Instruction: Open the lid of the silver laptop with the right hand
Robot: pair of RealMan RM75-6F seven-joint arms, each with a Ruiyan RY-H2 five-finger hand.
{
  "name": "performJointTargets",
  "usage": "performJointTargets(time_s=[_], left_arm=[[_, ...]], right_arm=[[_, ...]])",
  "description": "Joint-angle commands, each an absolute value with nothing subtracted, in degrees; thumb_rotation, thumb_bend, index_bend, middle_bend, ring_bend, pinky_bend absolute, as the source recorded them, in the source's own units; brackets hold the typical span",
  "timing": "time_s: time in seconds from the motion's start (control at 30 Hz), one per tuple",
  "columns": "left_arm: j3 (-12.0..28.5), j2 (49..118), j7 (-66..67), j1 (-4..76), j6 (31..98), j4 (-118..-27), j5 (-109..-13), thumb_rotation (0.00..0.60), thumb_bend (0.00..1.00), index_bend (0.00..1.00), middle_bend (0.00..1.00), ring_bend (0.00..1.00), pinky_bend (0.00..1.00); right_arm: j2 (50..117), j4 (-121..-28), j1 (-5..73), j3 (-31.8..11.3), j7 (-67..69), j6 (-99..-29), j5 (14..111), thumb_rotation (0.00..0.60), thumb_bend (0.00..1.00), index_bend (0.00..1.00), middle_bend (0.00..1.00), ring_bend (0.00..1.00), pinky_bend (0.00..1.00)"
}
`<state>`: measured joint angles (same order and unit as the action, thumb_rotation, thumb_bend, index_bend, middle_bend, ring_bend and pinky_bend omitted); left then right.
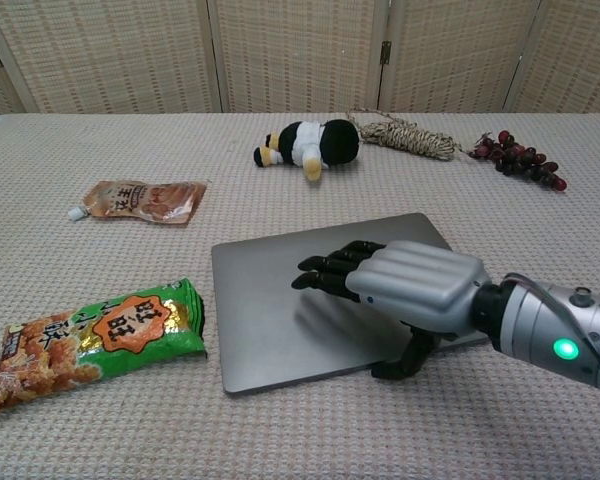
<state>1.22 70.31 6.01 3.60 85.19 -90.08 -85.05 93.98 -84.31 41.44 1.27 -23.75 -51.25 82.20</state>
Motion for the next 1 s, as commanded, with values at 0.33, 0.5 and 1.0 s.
performJointTargets(time_s=[0.33, 0.5, 1.0], left_arm=[[1.3, 70.3, 6.2, 3.8, 84.8, -90.2, -84.9, 0.6, 0.48, 0.01, 0.05, 0.0, 0.0], [1.3, 70.3, 6.1, 3.8, 84.7, -90.0, -84.8, 0.6, 0.48, 0.01, 0.05, 0.0, 0.0], [1.2, 71.7, 4.8, 5.7, 82.4, -87.5, -86.1, 0.6, 0.48, 0.01, 0.05, 0.0, 0.0]], right_arm=[[93.7, -84.8, 41.7, 0.4, -25.2, -50.5, 81.3, 0.6, 0.3, 0.0, 0.0, 0.0, 0.0], [94.0, -84.5, 41.8, 0.2, -25.6, -50.3, 81.1, 0.6, 0.36, 0.0, 0.0, 0.0, 0.0], [95.9, -83.3, 42.7, -0.8, -30.7, -51.0, 81.4, 0.6, 0.57, 0.0, 0.0, 0.0, 0.0]])
